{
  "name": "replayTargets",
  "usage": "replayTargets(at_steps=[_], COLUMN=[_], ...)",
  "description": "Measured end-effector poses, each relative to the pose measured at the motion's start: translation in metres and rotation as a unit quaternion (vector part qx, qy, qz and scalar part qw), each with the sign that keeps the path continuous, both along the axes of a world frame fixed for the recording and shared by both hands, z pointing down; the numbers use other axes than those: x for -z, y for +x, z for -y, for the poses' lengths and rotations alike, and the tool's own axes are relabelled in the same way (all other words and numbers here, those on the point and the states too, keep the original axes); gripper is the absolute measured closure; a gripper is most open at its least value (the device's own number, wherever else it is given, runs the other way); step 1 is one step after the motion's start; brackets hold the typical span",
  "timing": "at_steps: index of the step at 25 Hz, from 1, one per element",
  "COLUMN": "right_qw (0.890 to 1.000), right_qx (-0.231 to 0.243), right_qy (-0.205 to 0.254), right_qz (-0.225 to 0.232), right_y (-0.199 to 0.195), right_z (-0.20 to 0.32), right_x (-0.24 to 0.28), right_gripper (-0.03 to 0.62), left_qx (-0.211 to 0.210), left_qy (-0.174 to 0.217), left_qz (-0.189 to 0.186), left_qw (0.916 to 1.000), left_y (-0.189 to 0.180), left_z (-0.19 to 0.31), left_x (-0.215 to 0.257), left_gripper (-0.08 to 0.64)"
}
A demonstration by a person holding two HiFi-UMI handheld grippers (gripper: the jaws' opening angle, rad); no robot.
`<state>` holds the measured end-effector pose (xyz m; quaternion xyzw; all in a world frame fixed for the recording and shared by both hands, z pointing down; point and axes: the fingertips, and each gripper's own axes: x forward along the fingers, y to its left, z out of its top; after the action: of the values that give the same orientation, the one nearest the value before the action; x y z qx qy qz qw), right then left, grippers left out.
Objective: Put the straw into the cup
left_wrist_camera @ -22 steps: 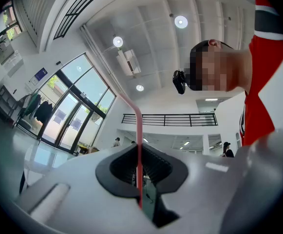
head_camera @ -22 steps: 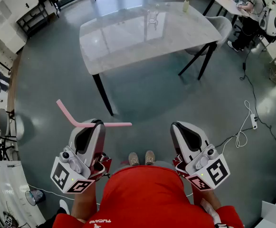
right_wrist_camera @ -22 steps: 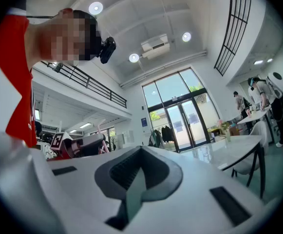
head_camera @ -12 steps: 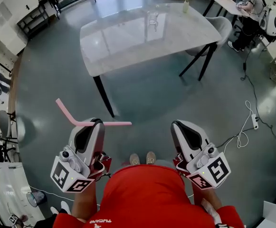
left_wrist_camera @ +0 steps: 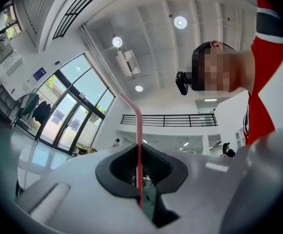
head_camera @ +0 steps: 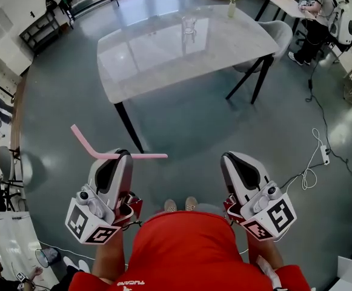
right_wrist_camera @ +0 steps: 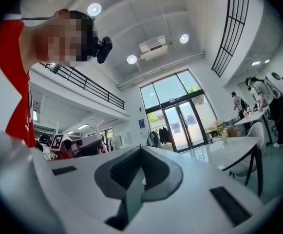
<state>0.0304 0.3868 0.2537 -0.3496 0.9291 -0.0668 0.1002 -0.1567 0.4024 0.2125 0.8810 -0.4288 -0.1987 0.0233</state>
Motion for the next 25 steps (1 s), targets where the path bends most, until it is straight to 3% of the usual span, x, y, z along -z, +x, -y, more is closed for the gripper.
replayTargets(at_steps=[14, 25], right_qw=[1.000, 1.000], right_qx=[0.006, -0.012], right_qy=[-0.004, 0.005], right_qz=[0.008, 0.002], right_y=[0.042, 0.051], right_z=[0.033, 0.075], right_x=[-0.008, -0.004], right_gripper=[0.591, 0.591], left_qx=[0.020, 0.011], left_qy=[-0.010, -0.008], left_qz=[0.014, 0.012], left_qw=[0.9996, 0.9998], left_y=[0.036, 0.039], left_z=[0.029, 0.070], left_x=[-0.006, -0.009], left_gripper=[0.534, 0.534])
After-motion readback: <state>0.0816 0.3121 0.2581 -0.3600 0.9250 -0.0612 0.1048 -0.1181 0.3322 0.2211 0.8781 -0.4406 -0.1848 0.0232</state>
